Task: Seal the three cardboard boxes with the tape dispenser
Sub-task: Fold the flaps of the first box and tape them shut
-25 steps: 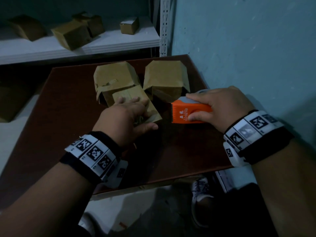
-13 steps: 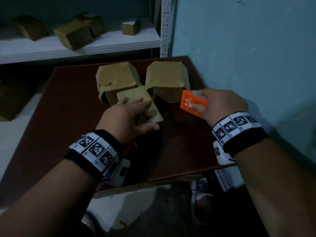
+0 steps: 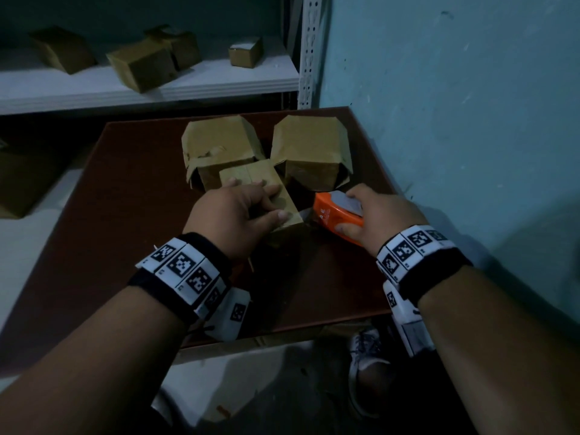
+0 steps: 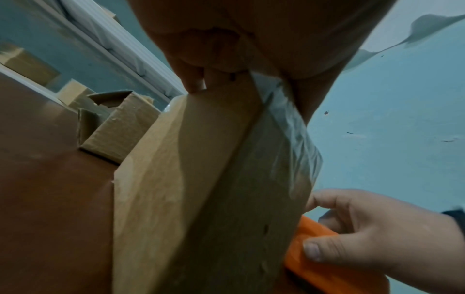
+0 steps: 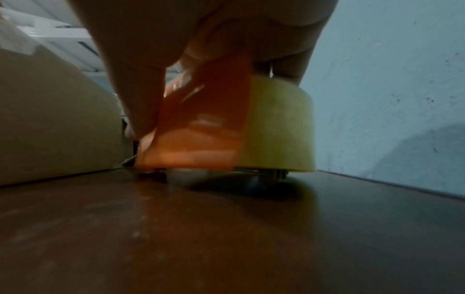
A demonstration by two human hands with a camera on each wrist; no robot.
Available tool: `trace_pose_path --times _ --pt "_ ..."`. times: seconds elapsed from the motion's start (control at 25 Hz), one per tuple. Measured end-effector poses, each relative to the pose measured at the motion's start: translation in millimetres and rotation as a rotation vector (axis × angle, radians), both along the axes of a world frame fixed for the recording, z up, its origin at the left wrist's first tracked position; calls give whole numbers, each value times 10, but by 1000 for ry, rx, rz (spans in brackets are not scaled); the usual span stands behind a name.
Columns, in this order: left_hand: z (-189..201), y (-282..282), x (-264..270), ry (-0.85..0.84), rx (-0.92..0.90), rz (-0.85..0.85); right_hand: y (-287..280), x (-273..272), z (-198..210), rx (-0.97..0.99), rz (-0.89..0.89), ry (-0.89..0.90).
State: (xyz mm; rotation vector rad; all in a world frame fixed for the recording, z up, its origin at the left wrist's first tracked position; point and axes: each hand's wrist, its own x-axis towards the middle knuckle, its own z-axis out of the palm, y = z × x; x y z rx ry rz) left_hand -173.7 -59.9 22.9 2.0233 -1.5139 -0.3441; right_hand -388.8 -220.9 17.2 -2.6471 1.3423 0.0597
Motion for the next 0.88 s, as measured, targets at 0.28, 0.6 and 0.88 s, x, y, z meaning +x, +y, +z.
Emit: trace_pose_path --times 0.28,0.6,0.88 --pt "-55 18 36 28 -30 -37 65 -19 124 -5 37 -440" --pt "-38 93 75 13 -38 -128 312 76 23 573 133 -615" --pt "-114 172 120 -141 23 -185 250 82 -39 490 218 -562"
